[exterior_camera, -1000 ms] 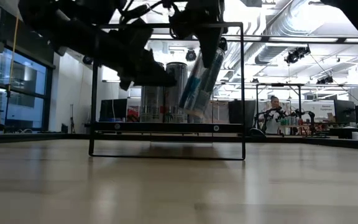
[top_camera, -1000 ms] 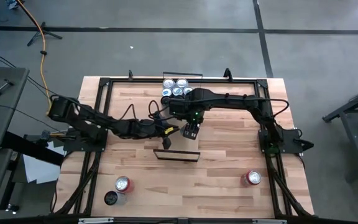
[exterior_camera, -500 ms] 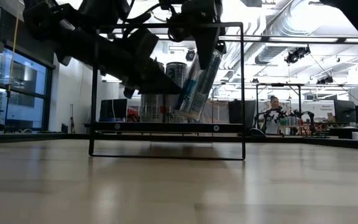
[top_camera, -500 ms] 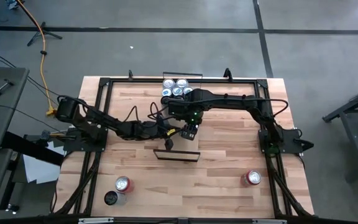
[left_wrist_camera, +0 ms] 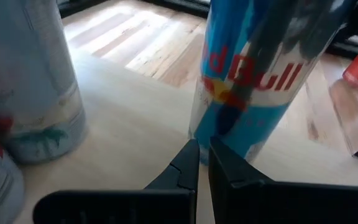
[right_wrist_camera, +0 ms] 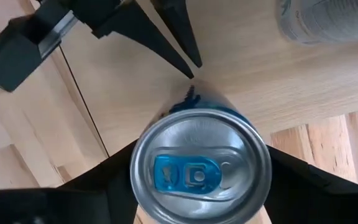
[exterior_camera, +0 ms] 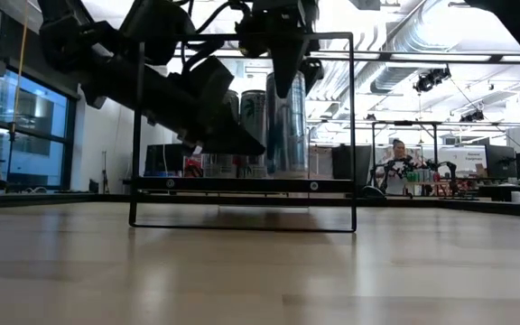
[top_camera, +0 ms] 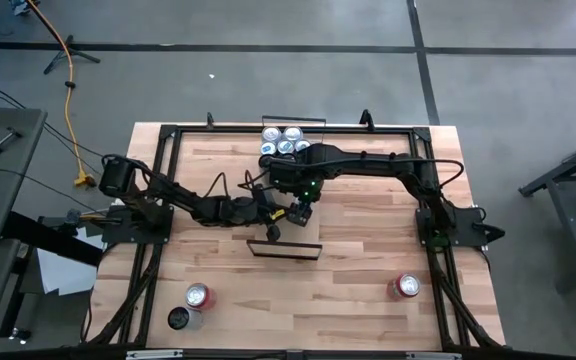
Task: Place canned beverage on shelf
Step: Put the blue soda can on the shelf aligned with the other blue soda can
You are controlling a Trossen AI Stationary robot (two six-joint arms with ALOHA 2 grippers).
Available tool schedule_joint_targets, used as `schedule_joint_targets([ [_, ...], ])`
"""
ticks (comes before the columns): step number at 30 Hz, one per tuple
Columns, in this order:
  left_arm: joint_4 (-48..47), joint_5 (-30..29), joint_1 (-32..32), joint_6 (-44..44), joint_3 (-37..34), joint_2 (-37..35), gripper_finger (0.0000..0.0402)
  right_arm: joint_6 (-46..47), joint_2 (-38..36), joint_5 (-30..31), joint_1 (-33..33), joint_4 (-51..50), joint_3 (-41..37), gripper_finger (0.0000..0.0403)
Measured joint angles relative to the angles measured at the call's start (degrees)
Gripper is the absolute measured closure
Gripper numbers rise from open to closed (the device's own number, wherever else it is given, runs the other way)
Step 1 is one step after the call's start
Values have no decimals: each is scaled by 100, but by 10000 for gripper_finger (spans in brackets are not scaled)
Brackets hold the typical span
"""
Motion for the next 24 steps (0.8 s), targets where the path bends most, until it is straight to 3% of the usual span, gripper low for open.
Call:
schedule_joint_targets([
  [16, -101, 85, 52, 239, -2, -102, 401, -169, -22, 17, -11, -68, 8, 140],
  [24, -1062, 257, 272, 414, -7, -753, 401, -509, -155, 118, -21, -137, 50, 139],
])
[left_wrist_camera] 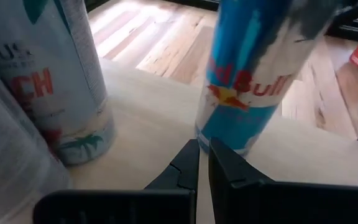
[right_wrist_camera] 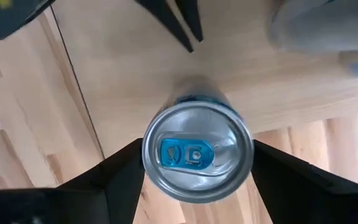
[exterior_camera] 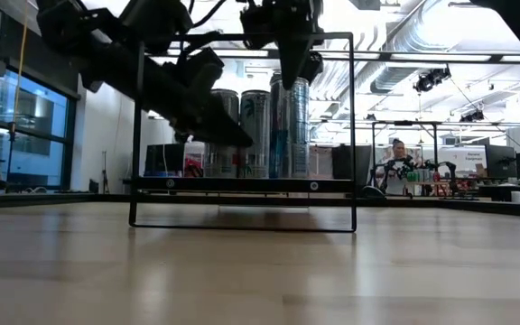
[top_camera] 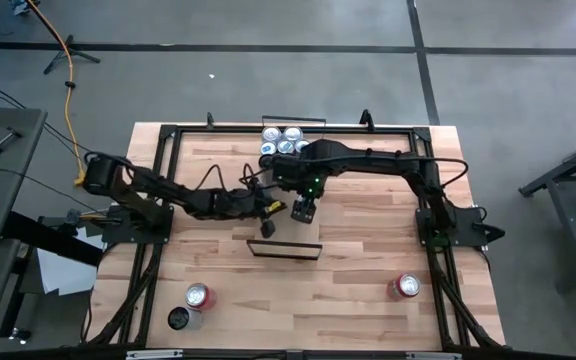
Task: Place canned beverage on shelf
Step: Put the blue soda can on the shelf aligned with the other blue soda can
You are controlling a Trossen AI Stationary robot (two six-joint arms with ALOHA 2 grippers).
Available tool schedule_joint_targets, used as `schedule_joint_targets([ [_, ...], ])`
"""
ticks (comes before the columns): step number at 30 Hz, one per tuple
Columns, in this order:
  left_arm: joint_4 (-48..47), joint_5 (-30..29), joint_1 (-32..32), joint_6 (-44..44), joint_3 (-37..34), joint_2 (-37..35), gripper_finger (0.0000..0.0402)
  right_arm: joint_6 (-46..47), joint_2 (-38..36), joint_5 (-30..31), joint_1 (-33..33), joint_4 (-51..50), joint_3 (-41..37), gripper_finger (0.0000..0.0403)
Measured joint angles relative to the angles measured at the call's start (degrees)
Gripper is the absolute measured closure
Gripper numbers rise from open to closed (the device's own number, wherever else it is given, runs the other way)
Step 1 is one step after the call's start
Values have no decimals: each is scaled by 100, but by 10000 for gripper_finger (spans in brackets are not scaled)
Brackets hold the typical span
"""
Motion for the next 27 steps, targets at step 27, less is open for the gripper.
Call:
schedule_joint_targets([
  [27, -3762, -576, -752, 20, -4, -2496, 401, -481, -1949, 841, 501, -150, -273, 139],
])
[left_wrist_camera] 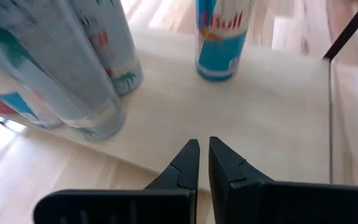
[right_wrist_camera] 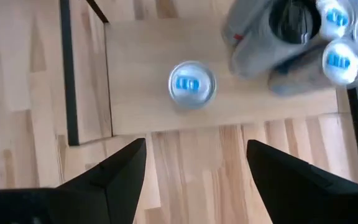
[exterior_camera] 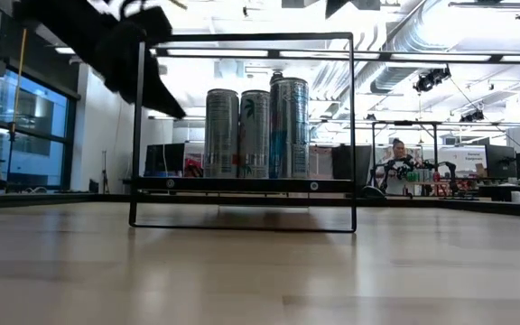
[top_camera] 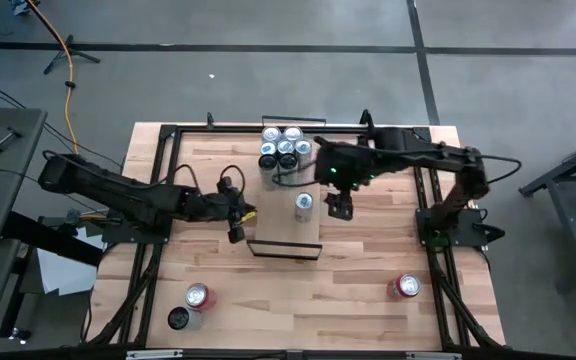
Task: Place canned beverage on shelf
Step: Put the blue soda can on the shelf aligned with the other blue soda can
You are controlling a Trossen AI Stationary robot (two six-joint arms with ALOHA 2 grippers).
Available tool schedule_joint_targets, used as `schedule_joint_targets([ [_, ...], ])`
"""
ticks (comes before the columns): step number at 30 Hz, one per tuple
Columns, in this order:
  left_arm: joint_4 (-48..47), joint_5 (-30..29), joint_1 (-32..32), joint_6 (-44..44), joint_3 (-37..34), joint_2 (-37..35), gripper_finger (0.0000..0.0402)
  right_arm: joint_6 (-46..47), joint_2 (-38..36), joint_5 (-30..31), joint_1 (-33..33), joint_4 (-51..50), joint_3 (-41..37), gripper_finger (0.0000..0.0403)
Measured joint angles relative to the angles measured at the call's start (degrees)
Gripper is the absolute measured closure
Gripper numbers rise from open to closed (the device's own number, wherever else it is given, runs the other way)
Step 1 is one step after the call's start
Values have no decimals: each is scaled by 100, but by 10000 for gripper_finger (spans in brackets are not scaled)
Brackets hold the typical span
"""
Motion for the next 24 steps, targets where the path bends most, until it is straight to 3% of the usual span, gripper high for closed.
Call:
schedule_joint_targets([
  [6, -266, -620, -294, -35, 0, -744, 401, 1243, -1764, -4, 400, 1609, -3071, 139],
  [9, -343, -734, -310, -12, 0, -1322, 401, 2199, -2682, -140, 686, 2916, -4596, 139],
  [12, -252, -932, -273, 129, 2, -2012, 401, 2954, -3262, 168, 1010, 4591, -5796, 139],
  [15, -168, -1109, -211, 158, 2, -2658, 401, 3038, -3400, 1037, 1321, 6223, -6808, 139],
  [18, -96, -1207, -170, 162, 2, -3209, 401, 2035, -3252, 1687, 1407, 7575, -7590, 139],
  [24, -102, -1316, -158, 198, 4, -3844, 401, 1610, -2952, 2717, 1192, 8915, -8273, 139],
])
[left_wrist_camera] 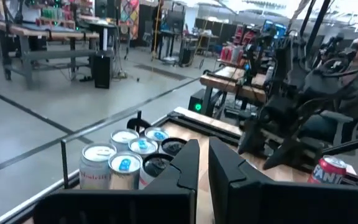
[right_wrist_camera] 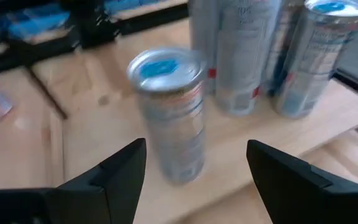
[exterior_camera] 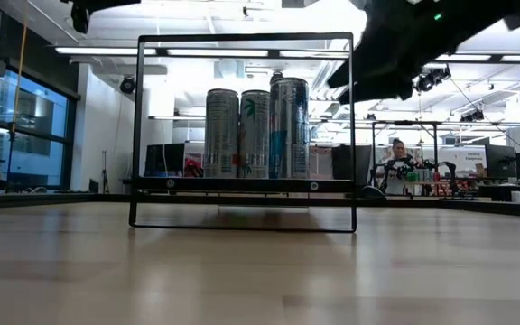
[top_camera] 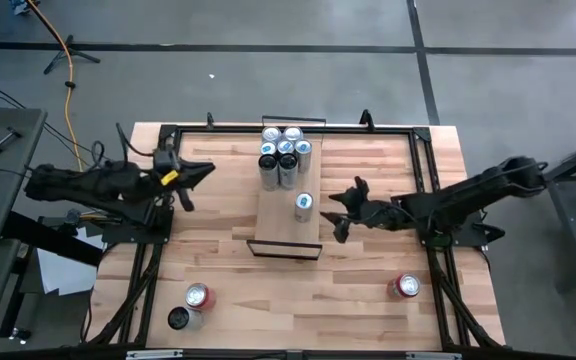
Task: Place canned beverage on shelf
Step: Put the blue soda can on the shelf aligned with the other blue soda can
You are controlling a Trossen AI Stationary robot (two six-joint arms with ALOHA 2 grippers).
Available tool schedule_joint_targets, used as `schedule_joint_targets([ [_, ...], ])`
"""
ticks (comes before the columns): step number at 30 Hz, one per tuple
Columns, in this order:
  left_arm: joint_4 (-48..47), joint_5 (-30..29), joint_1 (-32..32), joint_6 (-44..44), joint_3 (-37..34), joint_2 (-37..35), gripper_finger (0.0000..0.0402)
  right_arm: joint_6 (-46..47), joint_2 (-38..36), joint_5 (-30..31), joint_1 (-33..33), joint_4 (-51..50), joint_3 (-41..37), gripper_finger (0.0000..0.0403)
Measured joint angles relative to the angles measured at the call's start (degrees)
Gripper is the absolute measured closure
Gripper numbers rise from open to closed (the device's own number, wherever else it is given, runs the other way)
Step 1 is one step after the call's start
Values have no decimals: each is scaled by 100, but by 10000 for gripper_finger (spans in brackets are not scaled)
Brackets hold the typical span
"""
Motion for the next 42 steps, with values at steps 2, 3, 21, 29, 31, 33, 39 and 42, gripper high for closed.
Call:
schedule_joint_targets([
  [2, -5, 0, 0, 69, 0, -91, 401, -25, 165, -51, -110, 334, -50, 139],
  [3, 1, -1, 0, 71, 0, -101, 401, -25, 252, -134, -148, 487, -71, 139],
  [21, -30, -101, 0, 78, 2, -47, 401, 2212, 1189, -521, -324, 1758, -73, 139],
  [29, -35, -101, -2, 117, 2, -49, 401, 1972, 1189, -531, -335, 1767, -73, 139],
  [31, -35, -101, -2, 119, 2, -49, 401, 1875, 1189, -507, -335, 1781, -73, 139],
  [33, -35, -101, -2, 119, 2, -49, 401, 1687, 1189, -517, -335, 1800, -73, 139],
  [39, -35, -103, -2, 121, 2, -49, 401, 919, 1377, -713, -360, 2193, -71, 139],
  [42, -35, -103, -2, 119, 2, -49, 401, 1026, 1537, -963, -461, 2446, -71, 139],
])
